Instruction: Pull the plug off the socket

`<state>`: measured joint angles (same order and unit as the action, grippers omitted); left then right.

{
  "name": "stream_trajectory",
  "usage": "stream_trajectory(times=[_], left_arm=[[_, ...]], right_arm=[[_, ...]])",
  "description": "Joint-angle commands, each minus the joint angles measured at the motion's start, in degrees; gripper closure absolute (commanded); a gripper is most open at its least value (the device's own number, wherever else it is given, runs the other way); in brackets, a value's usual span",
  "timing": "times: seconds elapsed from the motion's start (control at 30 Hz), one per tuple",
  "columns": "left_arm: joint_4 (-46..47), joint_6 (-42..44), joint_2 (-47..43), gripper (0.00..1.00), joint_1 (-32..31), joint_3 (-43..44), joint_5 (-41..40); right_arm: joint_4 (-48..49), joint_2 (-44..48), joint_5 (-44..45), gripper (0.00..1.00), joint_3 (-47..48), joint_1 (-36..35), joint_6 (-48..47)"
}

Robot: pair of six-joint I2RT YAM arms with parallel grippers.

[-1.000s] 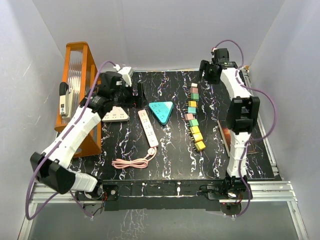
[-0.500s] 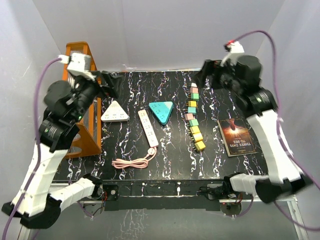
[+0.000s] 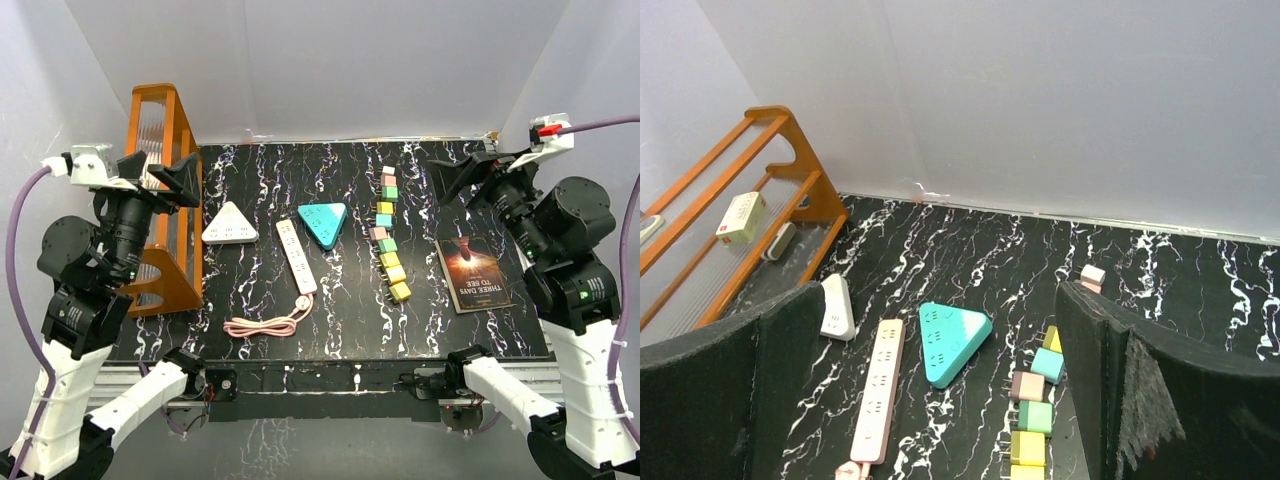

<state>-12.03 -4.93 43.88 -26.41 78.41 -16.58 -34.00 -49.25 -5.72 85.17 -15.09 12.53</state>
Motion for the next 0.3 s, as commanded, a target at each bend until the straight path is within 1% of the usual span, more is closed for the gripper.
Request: stream_trajectory(times=[0.0, 0.27], left_arm=[[0.4, -0.5, 1.3, 0.01, -0.1, -0.2, -1.2], [-0.6, -1.2, 2.4, 0.01, -0.1, 0.1, -0.6]], right_arm=[[2.8, -1.2, 1.7, 0.02, 0.4, -0.1, 0.7], [1.4, -2.2, 3.9, 0.02, -0.7, -0.1, 0.7]])
